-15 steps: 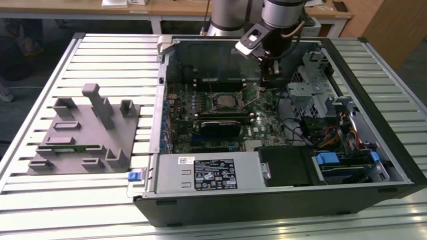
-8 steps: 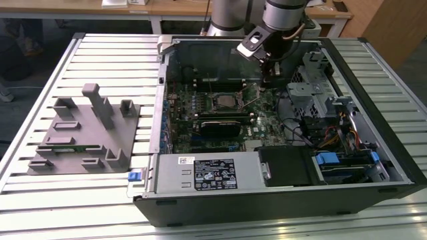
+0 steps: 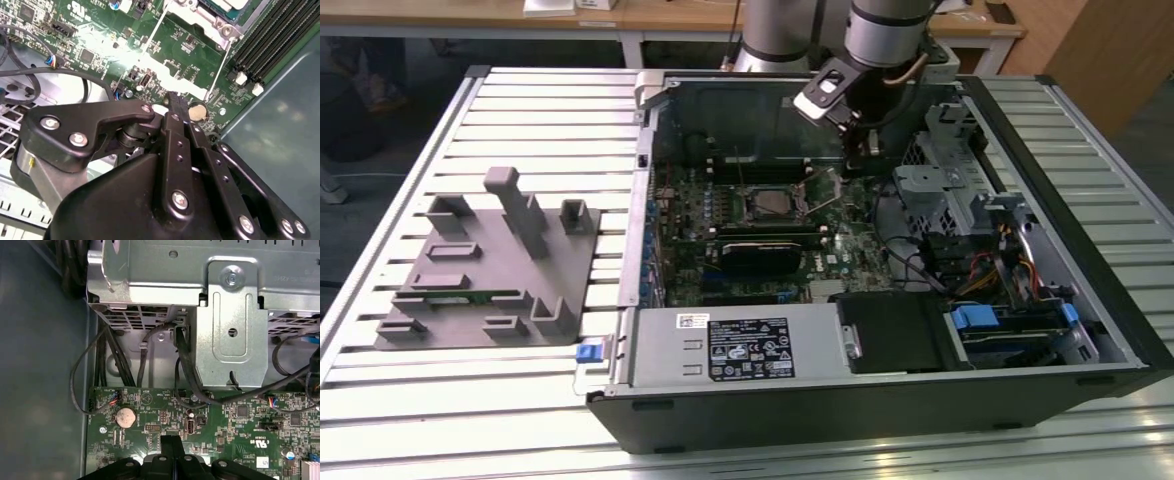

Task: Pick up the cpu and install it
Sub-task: 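Close the cpu cover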

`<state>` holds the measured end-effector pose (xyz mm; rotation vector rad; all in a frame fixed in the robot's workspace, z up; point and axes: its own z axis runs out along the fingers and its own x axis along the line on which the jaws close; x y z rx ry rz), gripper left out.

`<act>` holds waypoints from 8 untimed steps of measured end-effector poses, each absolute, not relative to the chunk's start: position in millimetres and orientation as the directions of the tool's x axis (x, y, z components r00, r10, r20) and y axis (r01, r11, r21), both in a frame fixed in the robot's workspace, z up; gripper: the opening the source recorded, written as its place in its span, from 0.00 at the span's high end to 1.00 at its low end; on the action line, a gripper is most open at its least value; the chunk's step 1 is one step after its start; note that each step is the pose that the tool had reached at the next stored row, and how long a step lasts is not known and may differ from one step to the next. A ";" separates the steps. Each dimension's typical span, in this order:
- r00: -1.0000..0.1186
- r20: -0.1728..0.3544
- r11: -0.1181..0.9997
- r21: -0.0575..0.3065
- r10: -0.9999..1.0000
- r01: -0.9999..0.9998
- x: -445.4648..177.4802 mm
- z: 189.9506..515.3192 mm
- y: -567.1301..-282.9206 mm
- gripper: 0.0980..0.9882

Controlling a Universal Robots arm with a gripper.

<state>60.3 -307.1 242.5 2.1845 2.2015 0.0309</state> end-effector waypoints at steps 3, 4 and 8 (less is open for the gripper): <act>-0.008 -0.015 0.008 0.042 1.000 0.999 60.4 248.3 -307.1 0.99; -0.008 -0.015 0.008 0.041 1.000 0.999 60.8 249.4 -307.1 0.99; -0.008 -0.015 0.008 0.040 1.000 0.999 63.5 248.6 -307.0 0.99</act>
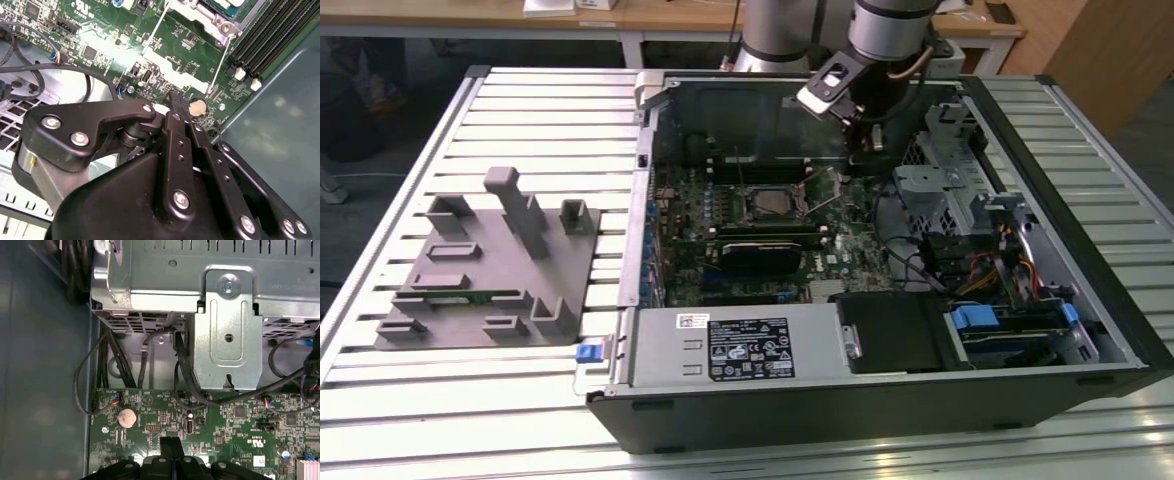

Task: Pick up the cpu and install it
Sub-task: 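Close the cpu cover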

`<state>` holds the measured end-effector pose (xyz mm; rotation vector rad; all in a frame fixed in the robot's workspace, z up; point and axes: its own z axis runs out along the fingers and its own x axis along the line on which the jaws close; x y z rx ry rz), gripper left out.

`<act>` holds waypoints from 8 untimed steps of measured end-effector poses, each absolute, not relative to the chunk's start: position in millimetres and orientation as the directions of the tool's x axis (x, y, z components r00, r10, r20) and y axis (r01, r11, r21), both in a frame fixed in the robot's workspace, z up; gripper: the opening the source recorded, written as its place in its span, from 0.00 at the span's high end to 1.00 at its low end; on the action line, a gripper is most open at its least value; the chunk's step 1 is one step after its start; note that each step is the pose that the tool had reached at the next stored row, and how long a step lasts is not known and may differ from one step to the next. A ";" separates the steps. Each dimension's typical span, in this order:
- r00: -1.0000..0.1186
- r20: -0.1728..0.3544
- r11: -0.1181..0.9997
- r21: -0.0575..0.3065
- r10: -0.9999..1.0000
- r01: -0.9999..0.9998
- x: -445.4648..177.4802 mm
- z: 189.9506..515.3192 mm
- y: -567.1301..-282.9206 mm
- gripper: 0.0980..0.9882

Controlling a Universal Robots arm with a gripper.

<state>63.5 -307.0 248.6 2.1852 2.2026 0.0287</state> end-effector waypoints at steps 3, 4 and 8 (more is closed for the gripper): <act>-0.008 -0.015 0.008 0.040 1.000 0.999 63.5 244.8 -307.1 0.99; -0.008 -0.014 0.008 0.040 1.000 0.999 63.5 243.0 -307.1 0.99; -0.008 -0.015 0.008 0.040 1.000 0.999 63.5 238.3 -307.1 0.99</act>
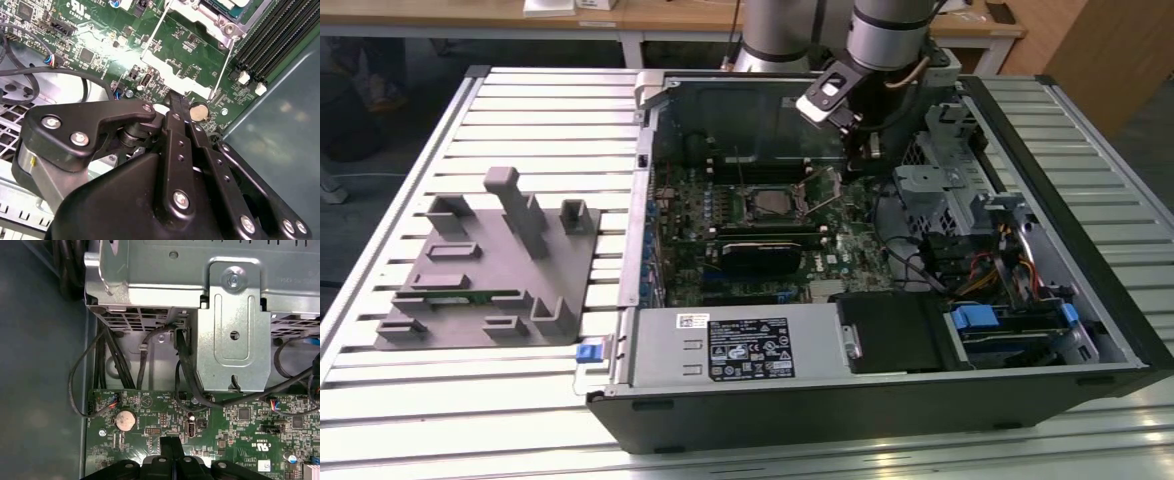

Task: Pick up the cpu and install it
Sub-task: 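Close the cpu cover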

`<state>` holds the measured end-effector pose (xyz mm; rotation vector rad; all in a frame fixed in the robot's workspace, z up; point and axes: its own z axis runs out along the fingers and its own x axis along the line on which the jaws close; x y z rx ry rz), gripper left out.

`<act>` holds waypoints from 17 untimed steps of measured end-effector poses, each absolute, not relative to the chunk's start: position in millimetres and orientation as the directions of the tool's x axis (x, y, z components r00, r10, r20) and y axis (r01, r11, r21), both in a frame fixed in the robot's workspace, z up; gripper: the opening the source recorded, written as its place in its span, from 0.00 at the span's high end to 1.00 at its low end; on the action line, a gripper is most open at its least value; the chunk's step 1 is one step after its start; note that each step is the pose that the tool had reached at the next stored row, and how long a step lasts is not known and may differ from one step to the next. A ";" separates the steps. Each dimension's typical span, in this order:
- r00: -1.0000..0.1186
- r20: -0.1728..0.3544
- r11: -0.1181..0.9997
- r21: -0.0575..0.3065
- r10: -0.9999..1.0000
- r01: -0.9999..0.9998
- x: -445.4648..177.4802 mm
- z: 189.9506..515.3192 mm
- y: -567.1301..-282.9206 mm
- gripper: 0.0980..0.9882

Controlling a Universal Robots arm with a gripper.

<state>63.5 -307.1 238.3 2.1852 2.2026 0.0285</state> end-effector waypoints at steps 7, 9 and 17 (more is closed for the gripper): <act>-0.008 -0.015 0.008 0.041 1.000 0.999 55.6 238.4 -307.2 0.99; -0.008 -0.014 0.008 0.040 1.000 0.999 52.1 238.3 -307.2 0.99; -0.008 -0.011 0.008 0.040 1.000 0.999 48.3 242.3 -307.1 0.99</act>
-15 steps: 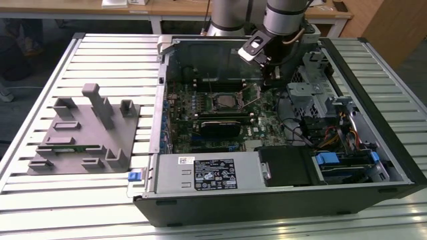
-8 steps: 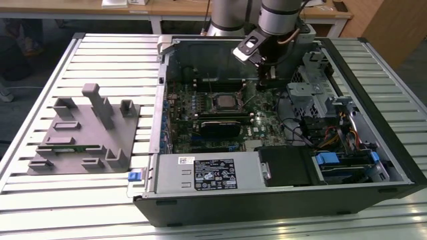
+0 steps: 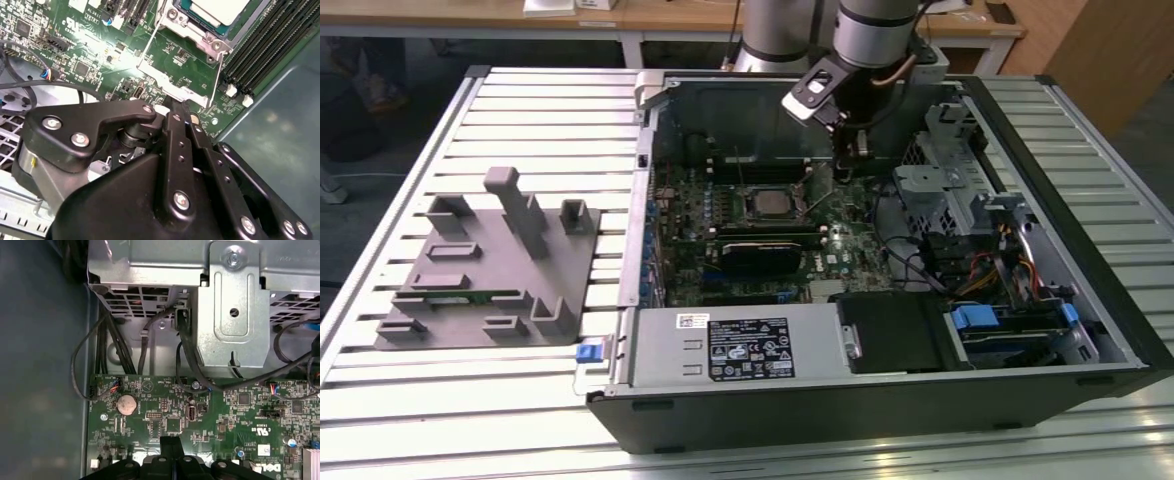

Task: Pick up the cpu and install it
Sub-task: 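Close the cpu cover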

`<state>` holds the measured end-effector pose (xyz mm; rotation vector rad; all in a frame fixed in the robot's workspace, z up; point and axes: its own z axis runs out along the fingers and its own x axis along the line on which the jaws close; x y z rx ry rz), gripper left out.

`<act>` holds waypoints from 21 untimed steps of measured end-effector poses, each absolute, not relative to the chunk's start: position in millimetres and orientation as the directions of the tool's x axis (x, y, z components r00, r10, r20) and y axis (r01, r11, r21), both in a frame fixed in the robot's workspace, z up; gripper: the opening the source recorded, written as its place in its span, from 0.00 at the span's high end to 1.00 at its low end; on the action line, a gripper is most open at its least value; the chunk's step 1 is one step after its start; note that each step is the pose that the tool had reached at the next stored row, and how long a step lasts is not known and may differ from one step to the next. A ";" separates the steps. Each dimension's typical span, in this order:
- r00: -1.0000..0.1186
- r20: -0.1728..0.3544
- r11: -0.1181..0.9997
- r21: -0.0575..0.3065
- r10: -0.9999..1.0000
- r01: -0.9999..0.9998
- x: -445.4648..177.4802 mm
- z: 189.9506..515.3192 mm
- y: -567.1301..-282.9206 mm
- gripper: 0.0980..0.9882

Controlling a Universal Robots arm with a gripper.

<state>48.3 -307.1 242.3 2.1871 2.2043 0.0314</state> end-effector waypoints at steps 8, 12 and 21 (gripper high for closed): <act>-0.008 -0.010 0.008 0.040 1.000 0.999 43.5 246.5 -307.2 0.99; -0.008 -0.010 0.008 0.040 1.000 0.999 41.9 246.4 -307.2 0.99; -0.008 -0.010 0.008 0.040 1.000 0.999 40.3 246.3 -309.7 0.99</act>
